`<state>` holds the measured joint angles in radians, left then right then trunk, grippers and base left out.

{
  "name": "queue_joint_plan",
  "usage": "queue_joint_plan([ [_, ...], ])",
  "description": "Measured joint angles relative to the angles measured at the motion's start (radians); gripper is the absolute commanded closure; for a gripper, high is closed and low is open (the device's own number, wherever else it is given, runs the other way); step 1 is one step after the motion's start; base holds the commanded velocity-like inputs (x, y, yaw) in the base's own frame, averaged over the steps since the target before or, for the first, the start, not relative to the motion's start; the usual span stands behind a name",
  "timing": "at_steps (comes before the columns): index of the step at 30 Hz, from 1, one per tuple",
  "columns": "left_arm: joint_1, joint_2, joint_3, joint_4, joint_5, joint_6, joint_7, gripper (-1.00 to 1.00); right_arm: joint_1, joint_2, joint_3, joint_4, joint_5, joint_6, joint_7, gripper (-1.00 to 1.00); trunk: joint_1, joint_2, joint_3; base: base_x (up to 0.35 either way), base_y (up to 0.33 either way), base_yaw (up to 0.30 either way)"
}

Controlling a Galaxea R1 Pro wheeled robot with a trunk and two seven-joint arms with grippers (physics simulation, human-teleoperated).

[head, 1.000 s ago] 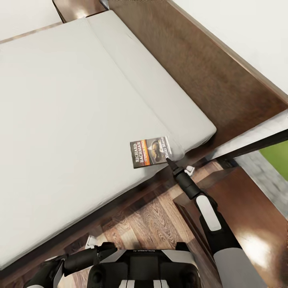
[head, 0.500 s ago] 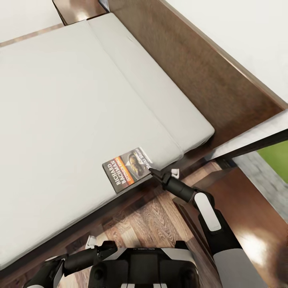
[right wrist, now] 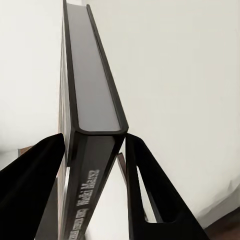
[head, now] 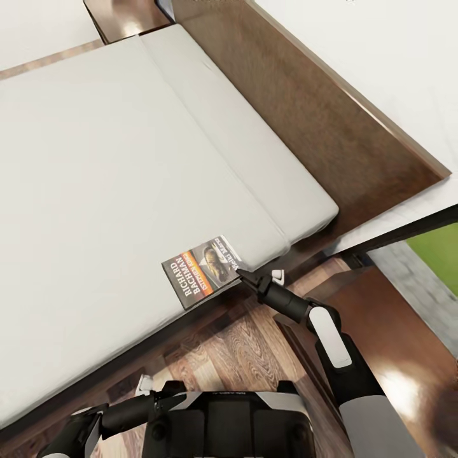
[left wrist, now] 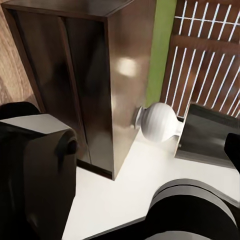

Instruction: In the bedroom, move the book from the bed onto either nightstand, and place the two sandals side by side next to the bed.

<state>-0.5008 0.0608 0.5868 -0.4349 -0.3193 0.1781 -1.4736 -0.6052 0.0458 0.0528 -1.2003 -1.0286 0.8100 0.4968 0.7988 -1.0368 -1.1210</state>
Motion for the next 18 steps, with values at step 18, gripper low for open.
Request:
queue_joint_plan([
  [18, 0.0, 0.0, 0.0, 0.0, 0.0, 0.0, 0.0, -1.0, 0.001, 0.0, 0.0, 0.001, 0.0, 0.002, 0.0, 1.0, -0.069, 0.126, 0.056, 0.0, 0.0, 0.0],
])
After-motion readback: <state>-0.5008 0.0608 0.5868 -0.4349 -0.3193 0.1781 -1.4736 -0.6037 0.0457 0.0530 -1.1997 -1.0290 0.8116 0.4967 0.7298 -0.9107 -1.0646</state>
